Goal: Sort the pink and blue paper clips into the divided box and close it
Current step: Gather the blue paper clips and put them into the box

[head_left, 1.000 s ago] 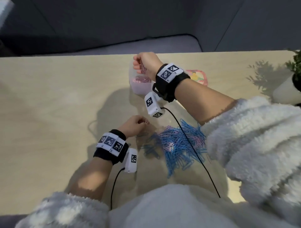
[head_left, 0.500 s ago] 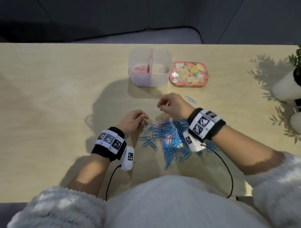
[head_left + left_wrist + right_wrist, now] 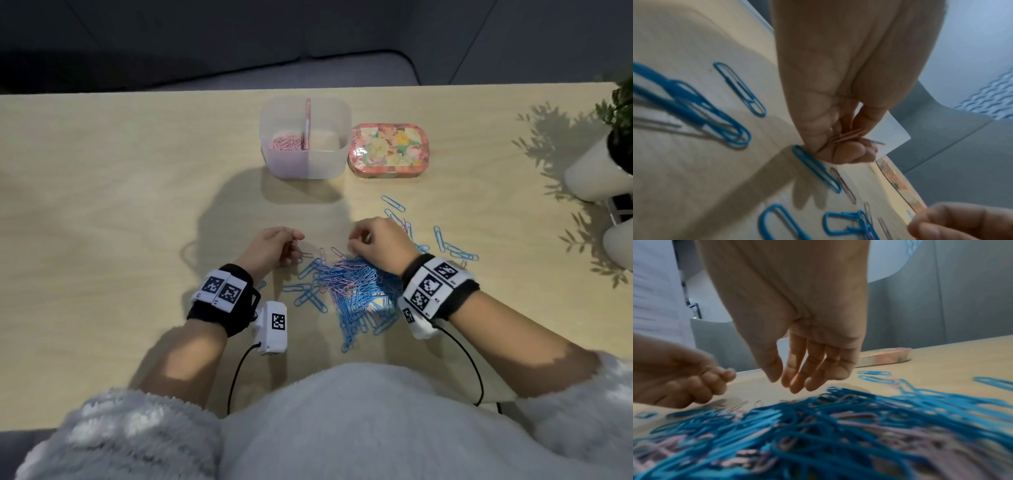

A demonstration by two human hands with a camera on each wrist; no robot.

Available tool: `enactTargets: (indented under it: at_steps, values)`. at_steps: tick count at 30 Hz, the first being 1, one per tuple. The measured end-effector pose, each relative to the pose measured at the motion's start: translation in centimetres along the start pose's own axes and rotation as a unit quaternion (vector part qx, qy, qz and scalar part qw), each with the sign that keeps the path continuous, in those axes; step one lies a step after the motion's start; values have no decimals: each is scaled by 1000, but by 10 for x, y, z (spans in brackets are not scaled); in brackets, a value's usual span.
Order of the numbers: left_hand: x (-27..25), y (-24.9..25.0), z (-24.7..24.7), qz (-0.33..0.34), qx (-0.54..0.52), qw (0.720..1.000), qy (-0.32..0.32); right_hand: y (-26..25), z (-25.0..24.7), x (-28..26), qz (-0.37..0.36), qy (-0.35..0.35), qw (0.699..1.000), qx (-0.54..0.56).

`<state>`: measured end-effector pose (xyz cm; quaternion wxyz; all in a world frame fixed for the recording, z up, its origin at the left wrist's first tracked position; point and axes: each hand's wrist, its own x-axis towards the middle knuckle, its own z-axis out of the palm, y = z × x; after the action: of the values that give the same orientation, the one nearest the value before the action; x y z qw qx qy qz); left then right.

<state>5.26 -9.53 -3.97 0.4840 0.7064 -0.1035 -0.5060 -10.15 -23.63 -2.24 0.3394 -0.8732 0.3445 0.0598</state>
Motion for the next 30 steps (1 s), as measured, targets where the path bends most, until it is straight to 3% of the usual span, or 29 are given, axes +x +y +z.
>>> enactTargets:
  at_steps: [2, 4, 6, 8, 12, 17, 21, 24, 27, 28, 30]
  values:
    - [0, 4, 1, -47, -81, 996, -2, -13, 10, 3, 11, 0, 999, -45]
    - [-1, 5, -1, -45, -85, 995, -3, -27, 21, 5, 29, 1, 998, -61]
    - [-3, 1, -5, 14, 19, 1000, 10, -39, 30, 6, 25, 6, 996, -82]
    - [-3, -3, -7, 76, 143, 987, 17, -46, 35, 7, 20, 0, 996, -90]
    - [-2, -6, -3, 111, 248, 962, -13, -42, 36, 11, 28, -14, 998, -55]
    - [-2, -3, 5, 165, 415, 895, -16, -36, 35, 6, 7, -21, 998, -66]
    - [-2, -6, 7, 194, 487, 851, -23, -18, 16, 9, 11, 40, 999, 32]
    - [-2, -5, 7, 185, 493, 850, -22, -6, -1, 12, 65, 90, 968, 224]
    - [-2, -3, 8, 178, 478, 860, -22, 0, -8, 10, 128, 60, 914, 380]
    - [-3, -2, 8, 171, 461, 871, -16, 1, -9, 8, 125, 35, 917, 376]
    - [-3, 1, 6, 148, 398, 905, -7, 1, -7, 3, 68, -17, 962, 263]
